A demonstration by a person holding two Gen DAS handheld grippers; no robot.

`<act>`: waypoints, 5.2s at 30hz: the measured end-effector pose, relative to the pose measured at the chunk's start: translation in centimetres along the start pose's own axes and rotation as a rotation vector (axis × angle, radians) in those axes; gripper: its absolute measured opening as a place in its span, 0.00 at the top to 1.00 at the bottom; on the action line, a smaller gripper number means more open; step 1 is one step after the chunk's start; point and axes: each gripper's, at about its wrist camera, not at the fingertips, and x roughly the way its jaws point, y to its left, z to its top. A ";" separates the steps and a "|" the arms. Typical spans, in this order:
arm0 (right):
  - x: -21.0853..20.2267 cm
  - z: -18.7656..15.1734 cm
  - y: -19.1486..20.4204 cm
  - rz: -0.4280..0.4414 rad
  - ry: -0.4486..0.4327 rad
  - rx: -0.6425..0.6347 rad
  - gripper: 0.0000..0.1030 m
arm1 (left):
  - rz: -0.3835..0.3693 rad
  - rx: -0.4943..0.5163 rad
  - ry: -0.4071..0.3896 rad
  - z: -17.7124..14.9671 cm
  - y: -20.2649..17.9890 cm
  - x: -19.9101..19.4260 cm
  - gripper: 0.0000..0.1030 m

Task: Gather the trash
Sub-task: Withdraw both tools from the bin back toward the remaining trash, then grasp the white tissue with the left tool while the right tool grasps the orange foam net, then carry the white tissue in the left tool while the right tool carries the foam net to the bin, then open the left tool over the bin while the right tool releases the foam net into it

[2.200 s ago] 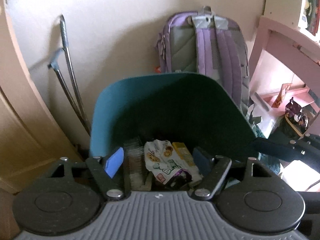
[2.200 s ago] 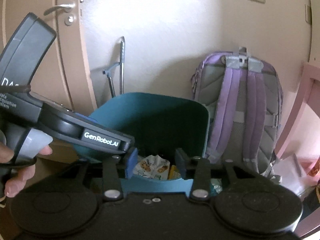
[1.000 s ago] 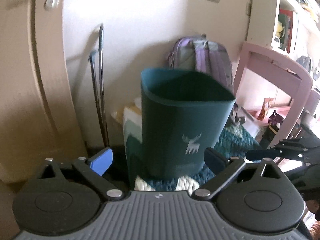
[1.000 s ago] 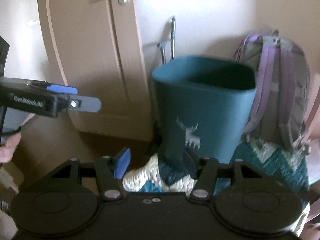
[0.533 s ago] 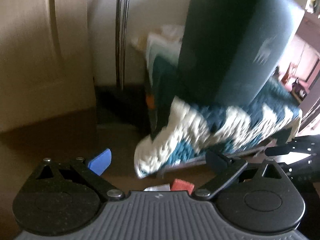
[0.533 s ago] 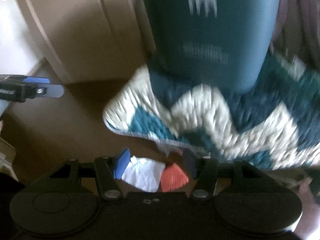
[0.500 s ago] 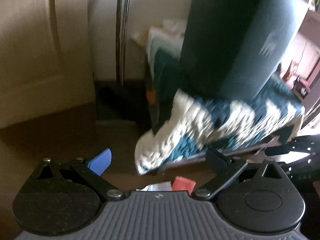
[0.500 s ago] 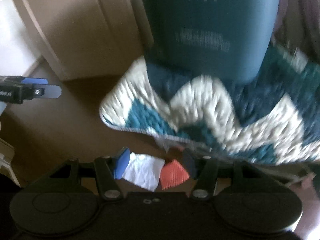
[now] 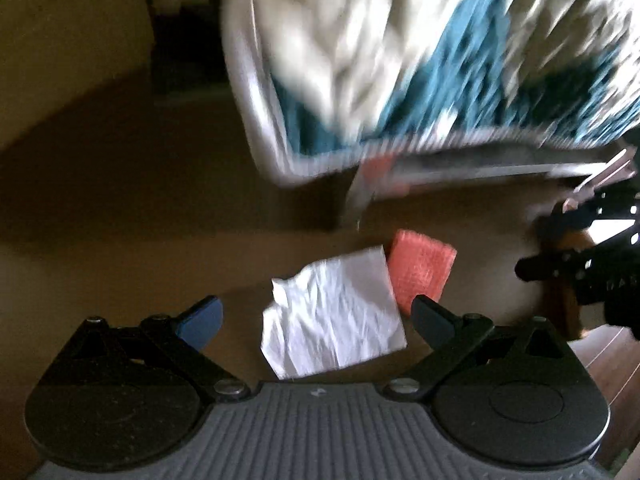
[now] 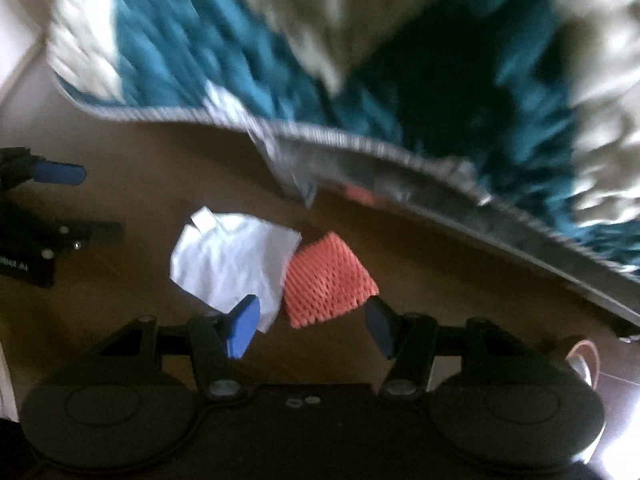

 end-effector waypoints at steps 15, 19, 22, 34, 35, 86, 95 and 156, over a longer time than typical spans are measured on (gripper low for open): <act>12.4 0.9 0.3 -0.032 0.126 -0.160 0.44 | -0.013 -0.062 0.184 -1.4 1.3 14.6 0.02; 14.2 1.2 0.4 -0.034 0.144 -0.168 0.44 | -0.015 -0.033 0.196 -1.8 0.8 16.0 0.03; 15.0 1.3 0.4 -0.035 0.146 -0.161 0.42 | 0.004 -0.015 0.180 -2.0 0.5 16.6 0.03; 15.2 0.8 2.1 -0.110 0.127 -0.221 0.47 | 0.080 0.071 0.131 -2.8 -2.8 17.1 0.47; 15.1 0.8 2.3 -0.112 0.126 -0.224 0.49 | 0.077 0.071 0.126 -2.8 -3.0 17.0 0.59; -36.8 -1.7 9.8 -0.063 -0.601 -0.174 0.86 | 0.232 -0.136 -0.482 1.9 -1.8 -30.2 0.88; -46.0 -0.7 6.5 -0.117 -0.819 -0.099 0.86 | 0.163 -0.082 -0.661 7.0 -8.2 -39.9 0.88; -47.4 13.6 -5.8 -0.125 -0.650 0.064 0.56 | 0.187 0.114 -0.319 33.3 -21.7 -33.1 0.37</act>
